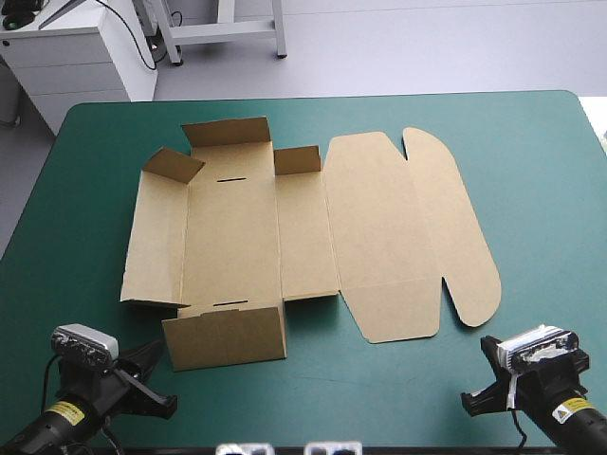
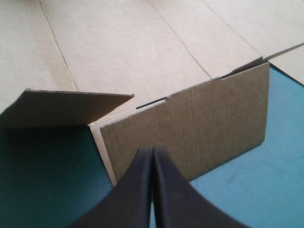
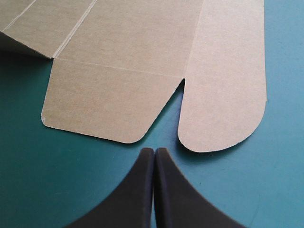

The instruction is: Fold the box

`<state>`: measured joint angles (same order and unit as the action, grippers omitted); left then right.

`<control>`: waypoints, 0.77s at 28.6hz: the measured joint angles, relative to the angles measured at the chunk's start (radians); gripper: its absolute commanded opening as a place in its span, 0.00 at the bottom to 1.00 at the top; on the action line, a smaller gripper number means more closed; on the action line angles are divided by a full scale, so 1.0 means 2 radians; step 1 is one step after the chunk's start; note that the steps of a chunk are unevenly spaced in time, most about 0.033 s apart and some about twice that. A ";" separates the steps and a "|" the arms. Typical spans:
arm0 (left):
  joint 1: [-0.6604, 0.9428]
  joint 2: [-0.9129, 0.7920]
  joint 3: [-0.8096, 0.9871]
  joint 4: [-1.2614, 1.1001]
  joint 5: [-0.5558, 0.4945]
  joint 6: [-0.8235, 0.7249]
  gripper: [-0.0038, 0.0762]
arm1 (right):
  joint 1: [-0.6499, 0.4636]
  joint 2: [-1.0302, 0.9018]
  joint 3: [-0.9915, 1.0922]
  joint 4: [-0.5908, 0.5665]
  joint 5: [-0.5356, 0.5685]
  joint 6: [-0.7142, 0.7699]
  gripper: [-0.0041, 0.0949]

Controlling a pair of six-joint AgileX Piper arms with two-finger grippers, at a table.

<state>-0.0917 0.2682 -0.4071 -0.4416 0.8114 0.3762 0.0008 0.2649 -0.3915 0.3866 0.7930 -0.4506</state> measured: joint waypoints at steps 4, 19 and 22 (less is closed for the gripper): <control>0.000 0.000 -0.003 0.000 0.002 0.000 0.04 | 0.000 0.000 0.000 0.000 0.000 0.000 0.02; 0.000 0.116 -0.162 0.002 0.025 -0.016 0.04 | 0.000 0.000 0.000 0.000 -0.001 0.000 0.02; 0.000 0.204 -0.222 0.002 0.025 -0.025 0.04 | 0.000 0.000 0.000 0.000 -0.001 0.000 0.02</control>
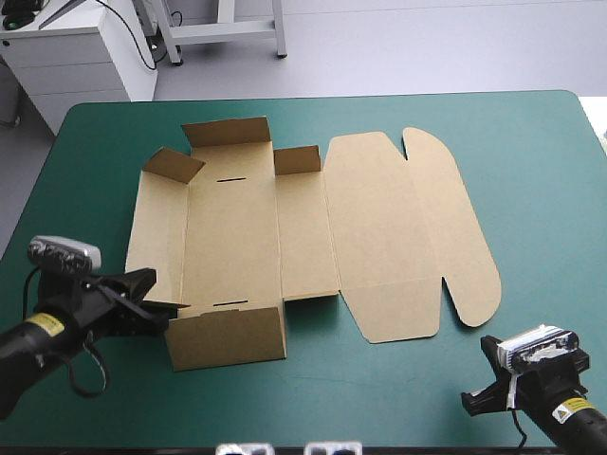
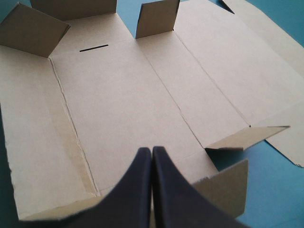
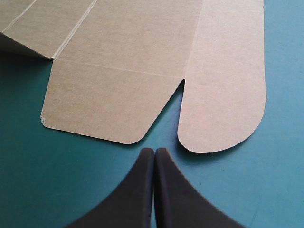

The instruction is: Fold the box

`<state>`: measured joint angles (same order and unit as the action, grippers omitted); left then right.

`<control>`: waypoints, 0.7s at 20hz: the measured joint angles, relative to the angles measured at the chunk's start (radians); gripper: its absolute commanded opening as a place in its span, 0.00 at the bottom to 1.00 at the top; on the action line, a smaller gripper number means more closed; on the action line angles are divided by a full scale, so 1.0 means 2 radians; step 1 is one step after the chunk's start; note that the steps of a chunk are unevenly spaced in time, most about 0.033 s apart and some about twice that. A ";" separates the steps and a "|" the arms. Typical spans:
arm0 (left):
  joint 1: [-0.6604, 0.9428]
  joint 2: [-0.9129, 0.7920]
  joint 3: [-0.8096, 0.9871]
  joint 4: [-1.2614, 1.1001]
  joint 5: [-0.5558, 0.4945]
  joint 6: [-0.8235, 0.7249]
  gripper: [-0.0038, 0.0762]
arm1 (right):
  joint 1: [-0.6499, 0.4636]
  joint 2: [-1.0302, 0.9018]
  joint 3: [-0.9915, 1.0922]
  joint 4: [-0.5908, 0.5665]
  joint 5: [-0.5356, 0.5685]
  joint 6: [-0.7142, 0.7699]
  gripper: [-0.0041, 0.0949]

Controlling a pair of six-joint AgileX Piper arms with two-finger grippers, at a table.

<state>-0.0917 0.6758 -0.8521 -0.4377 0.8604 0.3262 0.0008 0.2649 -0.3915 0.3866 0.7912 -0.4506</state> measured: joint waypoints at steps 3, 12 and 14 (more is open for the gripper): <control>0.000 0.084 -0.051 0.000 0.000 -0.009 0.04 | 0.000 0.000 0.000 0.000 0.000 0.000 0.02; 0.106 0.317 -0.197 -0.006 0.034 -0.015 0.04 | 0.000 0.000 0.000 0.000 -0.001 0.000 0.02; 0.152 0.335 -0.202 -0.029 0.049 -0.003 0.04 | 0.000 0.000 0.000 0.000 -0.001 0.000 0.02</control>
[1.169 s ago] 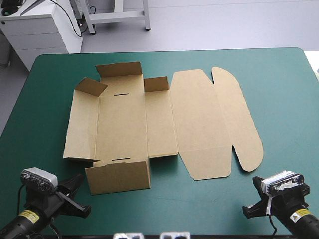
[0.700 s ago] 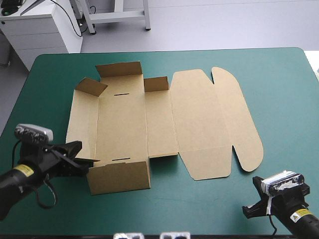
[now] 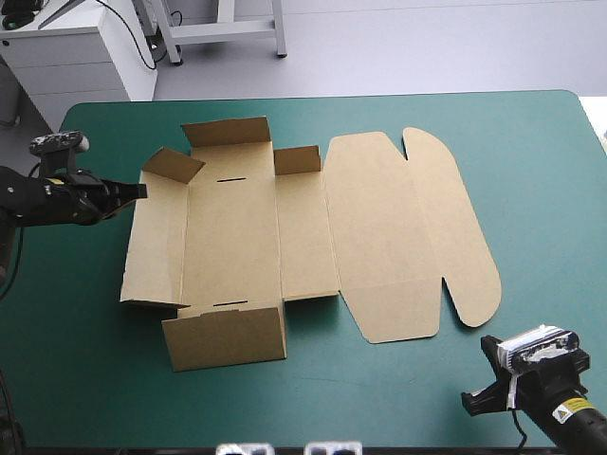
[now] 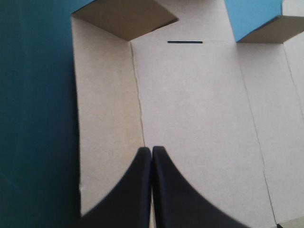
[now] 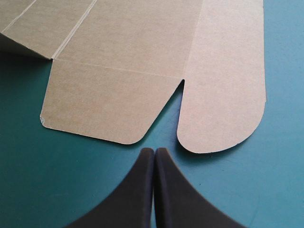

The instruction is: Fold the box

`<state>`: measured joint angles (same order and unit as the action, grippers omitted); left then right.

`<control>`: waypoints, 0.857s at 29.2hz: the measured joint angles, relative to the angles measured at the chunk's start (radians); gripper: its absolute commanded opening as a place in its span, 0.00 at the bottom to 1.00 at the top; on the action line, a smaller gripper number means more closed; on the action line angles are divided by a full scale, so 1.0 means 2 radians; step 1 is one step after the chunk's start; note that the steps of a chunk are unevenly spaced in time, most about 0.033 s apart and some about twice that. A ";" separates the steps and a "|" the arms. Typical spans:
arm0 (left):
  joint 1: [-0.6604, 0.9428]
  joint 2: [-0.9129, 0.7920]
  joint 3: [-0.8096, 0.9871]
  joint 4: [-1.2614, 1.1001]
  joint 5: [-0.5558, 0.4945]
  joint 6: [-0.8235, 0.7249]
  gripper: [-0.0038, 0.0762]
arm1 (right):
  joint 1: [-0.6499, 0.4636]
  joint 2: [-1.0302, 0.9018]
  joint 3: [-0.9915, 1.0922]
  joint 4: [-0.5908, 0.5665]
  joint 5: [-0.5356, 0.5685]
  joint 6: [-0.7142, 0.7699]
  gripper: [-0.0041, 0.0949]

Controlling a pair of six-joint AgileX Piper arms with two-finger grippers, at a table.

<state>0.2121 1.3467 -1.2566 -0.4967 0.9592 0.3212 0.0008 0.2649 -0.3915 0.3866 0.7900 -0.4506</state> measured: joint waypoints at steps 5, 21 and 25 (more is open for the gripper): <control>0.098 0.030 -0.003 -0.049 0.043 0.035 0.04 | 0.000 0.000 0.000 0.000 0.000 0.000 0.02; 0.169 0.124 -0.003 -0.090 0.128 0.115 0.16 | 0.000 0.000 0.000 0.000 -0.002 0.000 0.02; 0.169 0.128 -0.003 -0.092 0.128 0.124 0.47 | 0.000 0.000 0.000 0.000 -0.002 0.000 0.02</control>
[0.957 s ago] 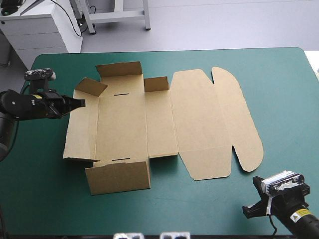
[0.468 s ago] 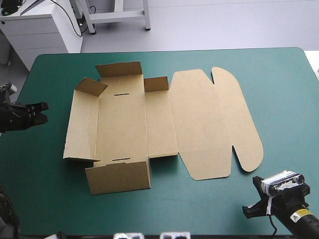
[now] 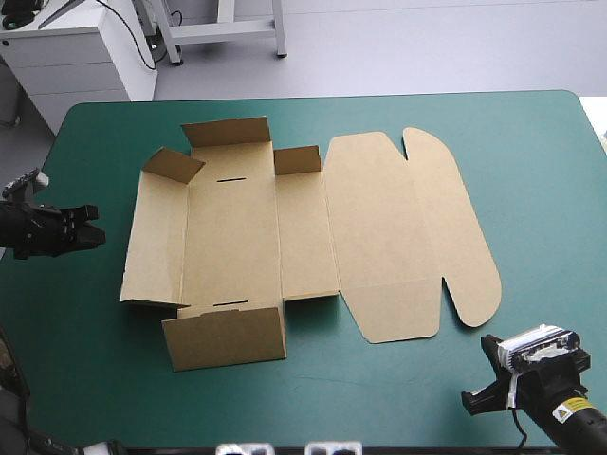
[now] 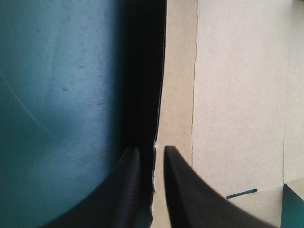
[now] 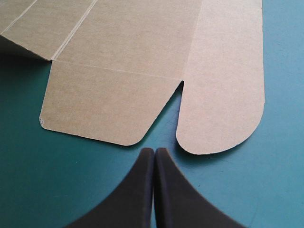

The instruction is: Fold the box

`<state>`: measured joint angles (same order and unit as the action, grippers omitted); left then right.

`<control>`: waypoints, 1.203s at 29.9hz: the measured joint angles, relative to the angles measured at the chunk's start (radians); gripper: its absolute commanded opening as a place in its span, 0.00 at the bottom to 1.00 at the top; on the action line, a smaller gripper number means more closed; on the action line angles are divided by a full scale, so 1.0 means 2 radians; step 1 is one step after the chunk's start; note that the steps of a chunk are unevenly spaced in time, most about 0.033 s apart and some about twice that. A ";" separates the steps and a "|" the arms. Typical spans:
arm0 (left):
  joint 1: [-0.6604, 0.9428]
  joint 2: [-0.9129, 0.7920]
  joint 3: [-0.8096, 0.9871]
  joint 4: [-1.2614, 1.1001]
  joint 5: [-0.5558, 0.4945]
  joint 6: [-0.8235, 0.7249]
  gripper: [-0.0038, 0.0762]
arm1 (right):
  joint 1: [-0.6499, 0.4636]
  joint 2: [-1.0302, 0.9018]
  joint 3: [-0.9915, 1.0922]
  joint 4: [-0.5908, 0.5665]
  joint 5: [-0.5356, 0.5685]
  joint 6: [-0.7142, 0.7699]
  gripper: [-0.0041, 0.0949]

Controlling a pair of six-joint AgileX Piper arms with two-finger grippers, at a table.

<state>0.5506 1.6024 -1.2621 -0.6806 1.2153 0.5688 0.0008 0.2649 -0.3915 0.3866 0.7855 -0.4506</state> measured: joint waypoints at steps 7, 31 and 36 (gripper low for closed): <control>0.000 0.010 0.016 -0.001 -0.001 -0.006 0.62 | 0.000 0.000 0.000 0.000 -0.002 0.000 0.02; -0.086 0.084 0.042 -0.043 -0.007 0.013 0.61 | 0.000 0.000 0.000 0.000 -0.002 0.010 0.02; -0.099 0.091 0.042 -0.045 -0.008 0.013 0.48 | 0.000 0.000 0.000 0.000 -0.002 0.012 0.02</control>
<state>0.3517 1.7845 -1.1783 -0.7704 1.1984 0.5949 0.0008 0.2649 -0.3915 0.3866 0.7822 -0.4274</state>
